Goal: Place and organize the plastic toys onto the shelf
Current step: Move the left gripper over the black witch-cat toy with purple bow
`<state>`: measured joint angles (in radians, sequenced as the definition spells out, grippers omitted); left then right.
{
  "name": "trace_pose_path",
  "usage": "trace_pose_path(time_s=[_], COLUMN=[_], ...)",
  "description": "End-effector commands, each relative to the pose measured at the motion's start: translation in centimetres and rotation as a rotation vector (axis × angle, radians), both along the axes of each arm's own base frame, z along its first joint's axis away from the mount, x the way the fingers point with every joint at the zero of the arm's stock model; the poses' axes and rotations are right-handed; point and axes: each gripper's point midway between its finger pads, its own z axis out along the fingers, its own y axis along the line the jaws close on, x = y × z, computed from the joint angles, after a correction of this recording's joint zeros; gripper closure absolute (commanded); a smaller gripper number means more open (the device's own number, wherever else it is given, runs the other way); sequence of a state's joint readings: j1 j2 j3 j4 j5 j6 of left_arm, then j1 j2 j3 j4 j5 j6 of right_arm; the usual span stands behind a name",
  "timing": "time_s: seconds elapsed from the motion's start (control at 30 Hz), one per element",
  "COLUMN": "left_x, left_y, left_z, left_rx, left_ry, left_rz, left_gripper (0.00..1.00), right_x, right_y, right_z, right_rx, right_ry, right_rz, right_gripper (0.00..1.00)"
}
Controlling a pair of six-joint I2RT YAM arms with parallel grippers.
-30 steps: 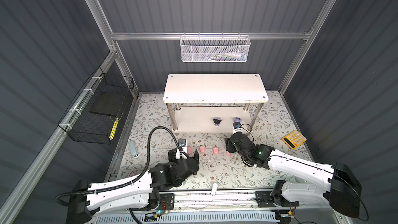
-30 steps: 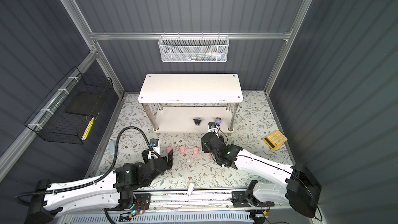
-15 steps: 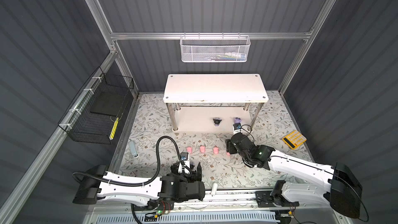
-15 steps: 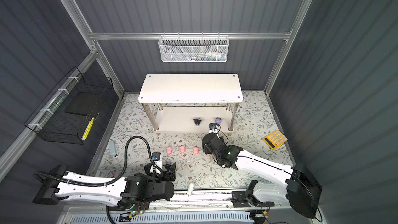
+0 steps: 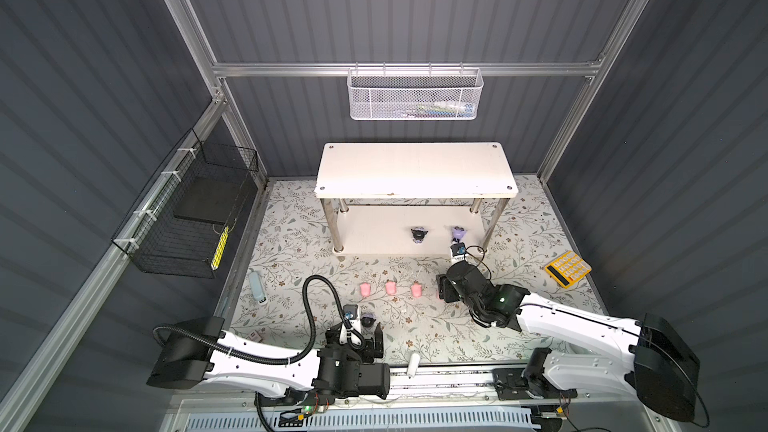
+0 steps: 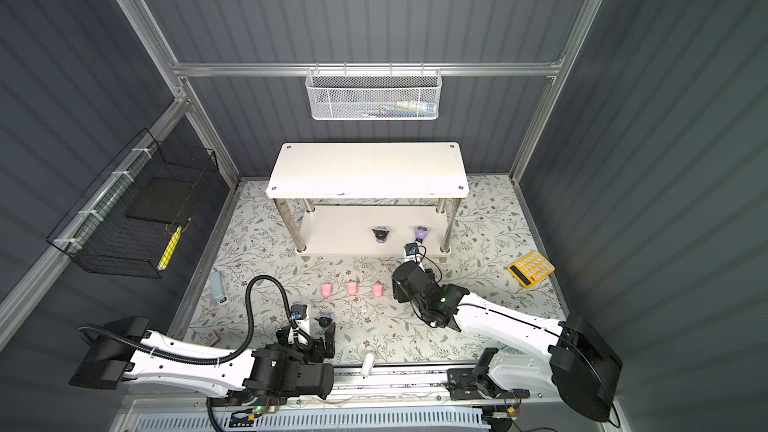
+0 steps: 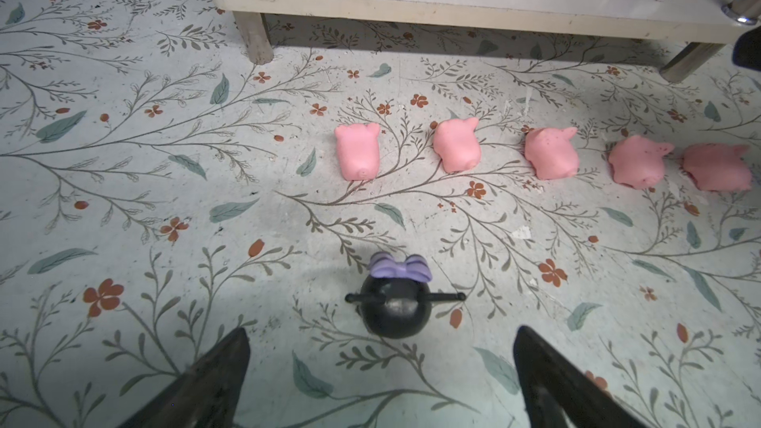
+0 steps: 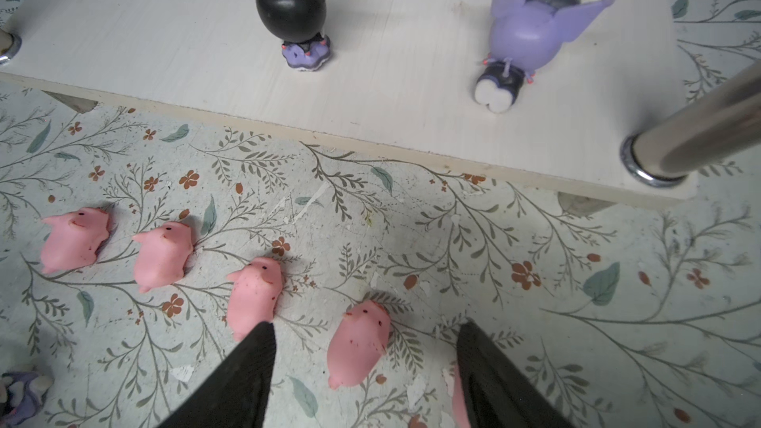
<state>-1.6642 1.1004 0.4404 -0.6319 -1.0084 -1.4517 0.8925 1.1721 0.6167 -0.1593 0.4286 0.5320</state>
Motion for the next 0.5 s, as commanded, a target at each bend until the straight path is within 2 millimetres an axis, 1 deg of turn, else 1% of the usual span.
trace_pose_path(time_s=[0.0,0.2,0.33,0.47], left_x=[-0.3,-0.4,-0.2,0.0], left_y=[-1.4,-2.3,-1.7,-1.4], left_z=[0.0,-1.0,-1.3,-1.6], left_rx=[0.024,0.023,0.005,-0.007], left_ry=[-0.001,0.000,-0.006,-0.011], left_rz=[-0.017,-0.024,-0.008,0.000], left_gripper=[0.00,0.00,0.00,0.01], right_x=[0.1,0.1,0.3,0.5], right_y=[-0.1,0.0,0.2,0.5], right_z=[0.4,0.4,0.6,0.3], right_rx=[0.040,0.057,0.055,0.054], right_ry=[-0.012,-0.012,-0.020,-0.015], right_rz=[-0.017,-0.020,-0.015,-0.009], right_gripper=[0.28,0.28,0.28,0.28])
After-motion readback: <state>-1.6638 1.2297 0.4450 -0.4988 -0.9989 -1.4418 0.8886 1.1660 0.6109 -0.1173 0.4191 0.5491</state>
